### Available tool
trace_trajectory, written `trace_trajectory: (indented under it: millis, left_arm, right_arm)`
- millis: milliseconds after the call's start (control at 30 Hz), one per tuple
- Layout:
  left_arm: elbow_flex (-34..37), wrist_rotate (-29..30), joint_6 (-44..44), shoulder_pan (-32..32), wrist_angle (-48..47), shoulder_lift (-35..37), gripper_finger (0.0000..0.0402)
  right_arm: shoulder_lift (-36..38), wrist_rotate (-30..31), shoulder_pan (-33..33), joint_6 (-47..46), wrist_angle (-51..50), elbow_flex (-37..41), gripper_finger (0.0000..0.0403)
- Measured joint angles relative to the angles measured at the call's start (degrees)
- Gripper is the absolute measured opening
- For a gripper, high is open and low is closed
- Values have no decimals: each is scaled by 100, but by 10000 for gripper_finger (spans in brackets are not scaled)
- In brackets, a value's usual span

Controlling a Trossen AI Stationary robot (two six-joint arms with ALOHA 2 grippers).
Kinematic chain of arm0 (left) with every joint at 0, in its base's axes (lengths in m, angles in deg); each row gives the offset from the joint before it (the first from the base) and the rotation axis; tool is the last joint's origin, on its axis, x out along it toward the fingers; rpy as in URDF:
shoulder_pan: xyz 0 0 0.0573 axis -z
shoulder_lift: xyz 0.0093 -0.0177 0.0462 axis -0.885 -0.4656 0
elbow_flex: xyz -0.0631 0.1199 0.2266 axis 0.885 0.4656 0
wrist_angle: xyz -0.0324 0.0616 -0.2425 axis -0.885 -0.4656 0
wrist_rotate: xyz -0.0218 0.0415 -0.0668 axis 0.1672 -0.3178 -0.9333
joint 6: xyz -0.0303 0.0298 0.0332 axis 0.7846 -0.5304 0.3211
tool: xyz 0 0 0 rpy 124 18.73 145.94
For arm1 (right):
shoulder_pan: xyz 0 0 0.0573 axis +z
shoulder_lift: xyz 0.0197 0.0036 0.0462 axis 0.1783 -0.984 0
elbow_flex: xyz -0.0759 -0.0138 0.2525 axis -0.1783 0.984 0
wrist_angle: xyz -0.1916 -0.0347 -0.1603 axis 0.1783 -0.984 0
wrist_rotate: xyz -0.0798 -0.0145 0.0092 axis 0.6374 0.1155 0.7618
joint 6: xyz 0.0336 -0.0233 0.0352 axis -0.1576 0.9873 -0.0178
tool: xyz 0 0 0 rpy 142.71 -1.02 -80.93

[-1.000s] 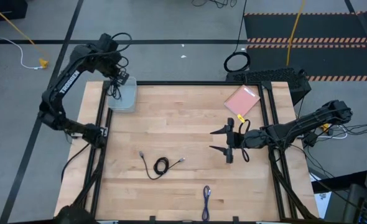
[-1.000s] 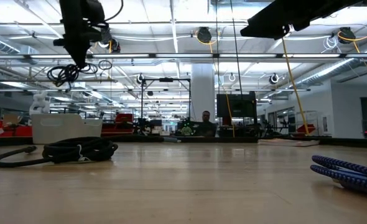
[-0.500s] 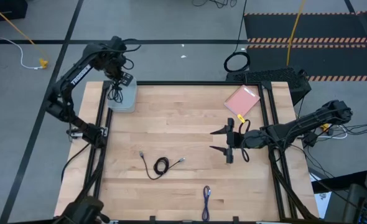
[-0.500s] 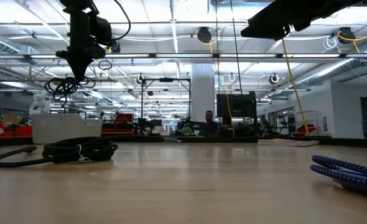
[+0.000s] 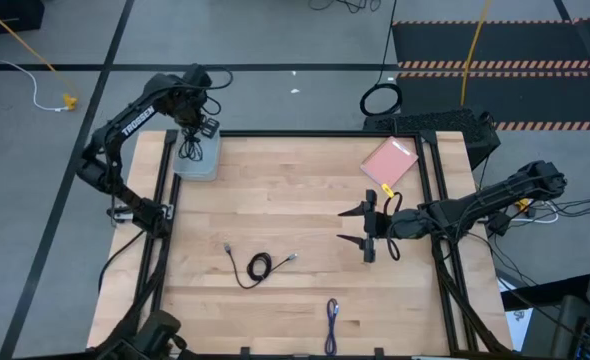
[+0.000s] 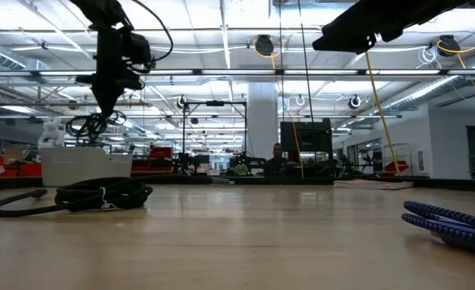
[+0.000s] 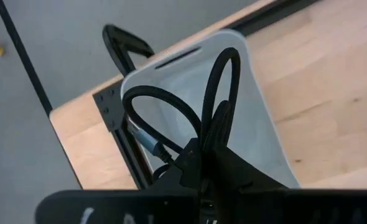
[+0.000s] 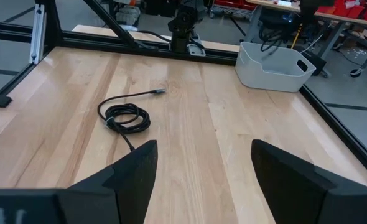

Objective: Pick and place USB-C Cables
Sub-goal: Put the right black charger cable into the gray bin

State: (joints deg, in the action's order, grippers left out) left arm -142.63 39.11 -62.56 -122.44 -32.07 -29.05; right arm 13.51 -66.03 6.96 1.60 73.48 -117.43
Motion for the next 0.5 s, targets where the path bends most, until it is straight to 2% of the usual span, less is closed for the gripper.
trace_trajectory:
  millis: [167, 400, 500]
  left_arm:
    - [491, 12, -18, -60, 365, 0, 29]
    - [1130, 87, -117, -50, 996, -1, 10]
    - [1393, 87, -138, -50, 1293, 0, 14]
  right_arm:
    - [0, 0, 0, 4, 0, -1, 254]
    - [0, 0, 2, 13, 2, 1, 254]
    - [0, 0, 0, 17, 2, 1, 254]
